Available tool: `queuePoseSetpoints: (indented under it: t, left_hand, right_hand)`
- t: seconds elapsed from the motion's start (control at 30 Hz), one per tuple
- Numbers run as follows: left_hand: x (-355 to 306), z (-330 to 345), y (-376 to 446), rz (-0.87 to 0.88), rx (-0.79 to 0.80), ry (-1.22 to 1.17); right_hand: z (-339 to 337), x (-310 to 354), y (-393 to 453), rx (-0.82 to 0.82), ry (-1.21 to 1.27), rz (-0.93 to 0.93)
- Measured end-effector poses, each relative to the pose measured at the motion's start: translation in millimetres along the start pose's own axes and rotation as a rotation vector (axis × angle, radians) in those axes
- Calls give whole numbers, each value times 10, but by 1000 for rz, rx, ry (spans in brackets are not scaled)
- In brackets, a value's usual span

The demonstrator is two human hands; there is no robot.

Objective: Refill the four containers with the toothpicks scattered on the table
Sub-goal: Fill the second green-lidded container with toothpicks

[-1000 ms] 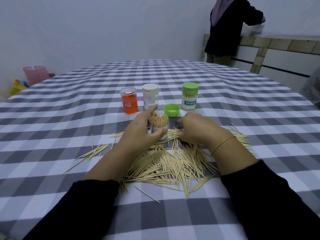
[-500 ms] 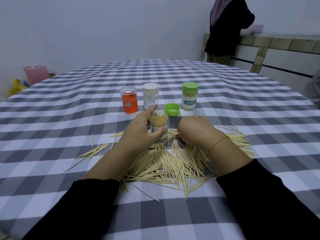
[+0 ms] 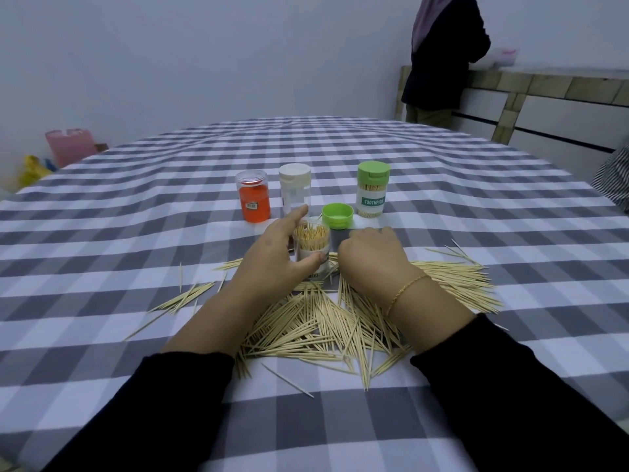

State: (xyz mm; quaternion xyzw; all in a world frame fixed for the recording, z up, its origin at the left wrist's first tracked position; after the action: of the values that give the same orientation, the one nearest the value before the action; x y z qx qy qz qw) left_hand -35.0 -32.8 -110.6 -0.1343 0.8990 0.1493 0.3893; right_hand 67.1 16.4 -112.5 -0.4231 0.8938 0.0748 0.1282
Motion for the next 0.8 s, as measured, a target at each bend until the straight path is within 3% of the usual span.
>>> queuePoseSetpoints:
  t: [0.63,0.8]
  left_hand:
    - [59,-27,22,-29,-33,-9]
    - [55,-22,29,-33,-20,-19]
  right_hand:
    - [-62,-175,-32,-118,116,61]
    - [3,-379,31,-191,419,142]
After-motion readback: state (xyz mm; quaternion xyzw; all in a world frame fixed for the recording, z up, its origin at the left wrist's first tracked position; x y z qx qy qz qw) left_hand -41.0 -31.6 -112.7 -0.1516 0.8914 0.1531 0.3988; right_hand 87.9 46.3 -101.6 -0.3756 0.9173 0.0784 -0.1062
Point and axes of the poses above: each hand's wrist, its own y-axis towards the middle knuckle, its own z-axis out of the palm, x = y × z, the point moved 9 cm from there along y, towards the middle knuckle, and after that the axes turned 14 degrees about -z, right-handed, at the moved point
